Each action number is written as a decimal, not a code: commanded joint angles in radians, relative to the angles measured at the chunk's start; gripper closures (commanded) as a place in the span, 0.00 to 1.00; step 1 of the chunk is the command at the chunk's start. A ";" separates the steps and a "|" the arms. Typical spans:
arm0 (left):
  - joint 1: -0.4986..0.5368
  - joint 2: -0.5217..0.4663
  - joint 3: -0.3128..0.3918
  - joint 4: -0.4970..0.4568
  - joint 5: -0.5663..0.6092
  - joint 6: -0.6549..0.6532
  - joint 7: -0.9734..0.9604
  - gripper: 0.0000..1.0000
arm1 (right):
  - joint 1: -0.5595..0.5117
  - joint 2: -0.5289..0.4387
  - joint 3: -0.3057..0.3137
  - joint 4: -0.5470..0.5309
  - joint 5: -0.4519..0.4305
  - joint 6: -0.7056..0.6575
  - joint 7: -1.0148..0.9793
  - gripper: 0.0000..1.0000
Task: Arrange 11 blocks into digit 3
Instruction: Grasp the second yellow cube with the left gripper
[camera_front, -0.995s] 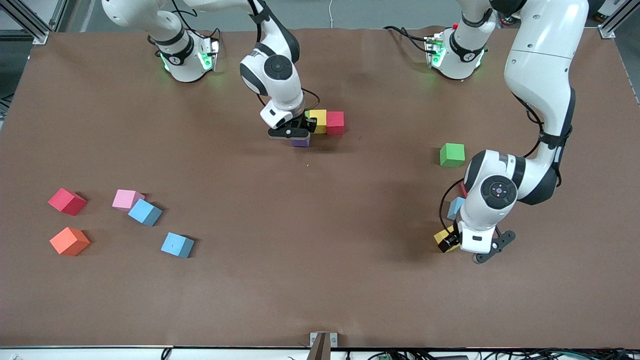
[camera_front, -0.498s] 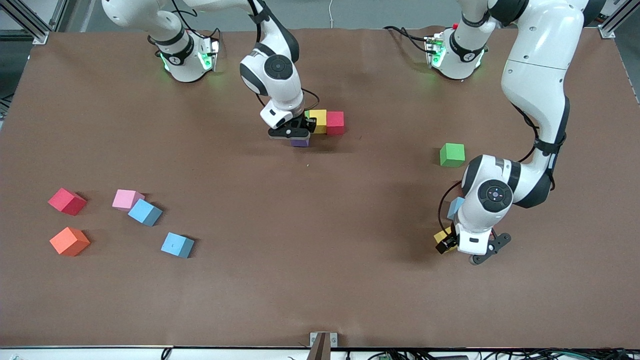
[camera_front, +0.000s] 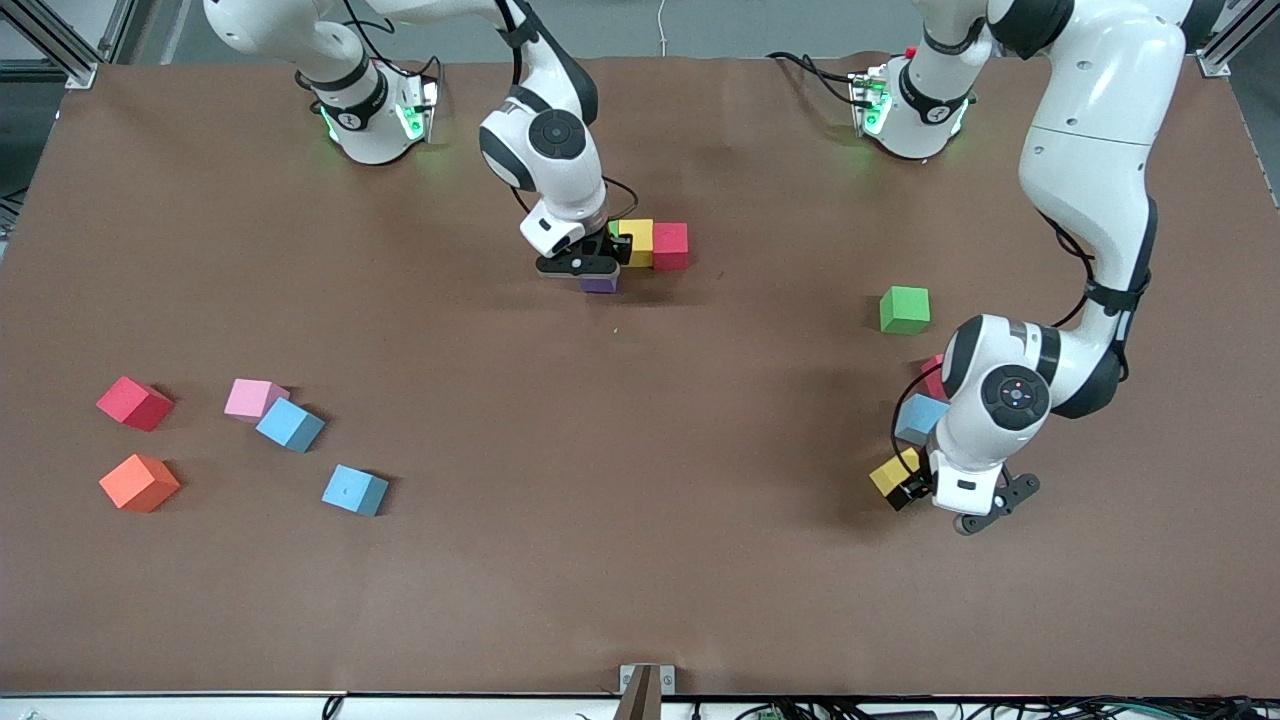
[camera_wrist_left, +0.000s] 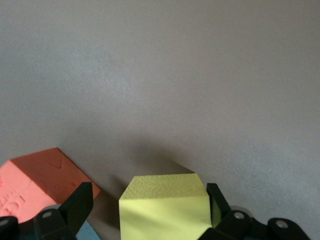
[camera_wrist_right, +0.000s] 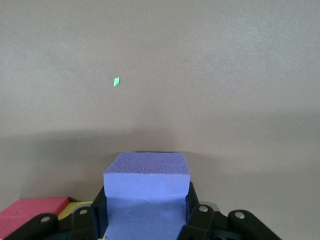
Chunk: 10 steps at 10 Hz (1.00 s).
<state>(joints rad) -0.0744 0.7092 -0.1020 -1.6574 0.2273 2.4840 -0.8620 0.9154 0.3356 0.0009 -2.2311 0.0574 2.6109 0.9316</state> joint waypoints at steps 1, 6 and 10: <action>0.042 -0.008 -0.057 0.007 -0.040 0.004 0.020 0.00 | 0.013 -0.021 -0.007 -0.022 -0.014 0.008 0.020 0.02; 0.061 -0.010 -0.093 0.005 -0.072 -0.008 0.017 0.00 | 0.008 -0.029 -0.007 -0.021 -0.014 0.001 0.020 0.01; 0.056 -0.008 -0.091 -0.005 -0.060 -0.010 0.029 0.00 | -0.013 -0.113 -0.102 0.039 -0.013 -0.173 0.024 0.00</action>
<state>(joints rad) -0.0232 0.7092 -0.1872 -1.6539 0.1705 2.4824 -0.8517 0.9111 0.2817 -0.0612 -2.1954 0.0567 2.5037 0.9381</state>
